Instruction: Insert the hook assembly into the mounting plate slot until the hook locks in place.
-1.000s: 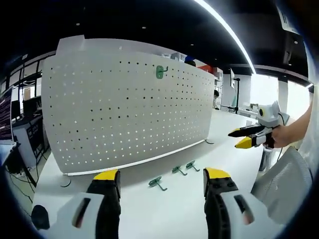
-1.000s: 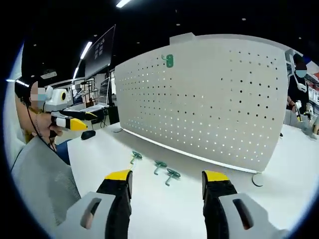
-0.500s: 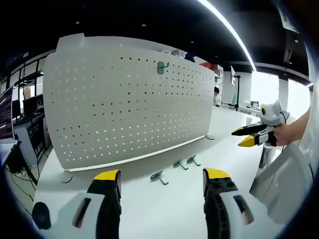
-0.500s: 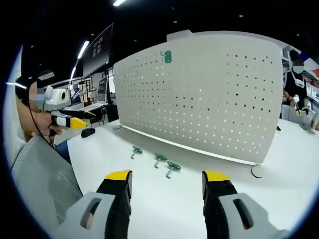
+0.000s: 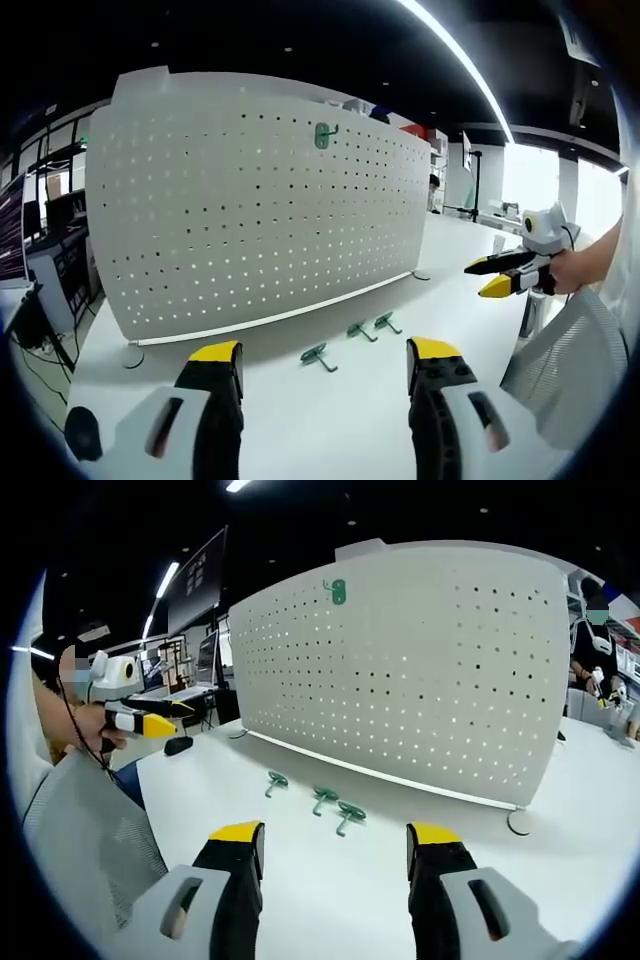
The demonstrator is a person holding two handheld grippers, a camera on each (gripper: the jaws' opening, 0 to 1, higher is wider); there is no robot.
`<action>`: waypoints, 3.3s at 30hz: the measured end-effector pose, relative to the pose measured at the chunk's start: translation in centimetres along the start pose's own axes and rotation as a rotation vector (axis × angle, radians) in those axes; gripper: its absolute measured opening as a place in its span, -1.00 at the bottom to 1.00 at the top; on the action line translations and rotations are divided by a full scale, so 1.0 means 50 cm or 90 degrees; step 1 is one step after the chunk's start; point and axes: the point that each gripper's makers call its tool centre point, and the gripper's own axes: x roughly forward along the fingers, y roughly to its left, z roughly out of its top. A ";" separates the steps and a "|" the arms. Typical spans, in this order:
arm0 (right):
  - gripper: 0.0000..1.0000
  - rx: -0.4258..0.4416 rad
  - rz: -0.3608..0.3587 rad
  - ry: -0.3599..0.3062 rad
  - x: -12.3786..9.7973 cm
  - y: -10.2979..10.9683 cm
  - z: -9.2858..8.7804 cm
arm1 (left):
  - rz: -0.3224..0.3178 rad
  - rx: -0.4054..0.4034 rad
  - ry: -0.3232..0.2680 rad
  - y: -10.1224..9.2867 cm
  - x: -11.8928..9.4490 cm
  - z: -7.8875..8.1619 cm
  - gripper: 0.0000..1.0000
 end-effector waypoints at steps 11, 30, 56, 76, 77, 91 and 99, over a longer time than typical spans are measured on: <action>0.10 0.003 -0.001 -0.004 -0.001 -0.002 0.002 | -0.044 0.046 0.047 -0.006 0.042 -0.003 0.39; 0.11 0.011 0.004 0.003 0.002 0.000 -0.004 | -0.165 0.115 0.163 -0.014 0.111 -0.041 0.45; 0.12 0.011 0.018 0.018 0.006 0.011 -0.011 | -0.246 0.211 0.282 0.012 0.172 -0.095 0.45; 0.11 0.018 0.022 0.030 0.006 0.014 -0.022 | -0.314 0.306 0.355 0.018 0.227 -0.142 0.38; 0.11 0.019 0.022 0.031 0.007 0.014 -0.022 | -0.319 0.309 0.362 0.019 0.229 -0.148 0.38; 0.10 0.022 0.025 0.040 0.008 0.016 -0.031 | -0.352 0.344 0.404 0.016 0.258 -0.183 0.36; 0.09 0.024 0.028 0.043 0.009 0.017 -0.034 | -0.368 0.365 0.420 0.014 0.272 -0.193 0.35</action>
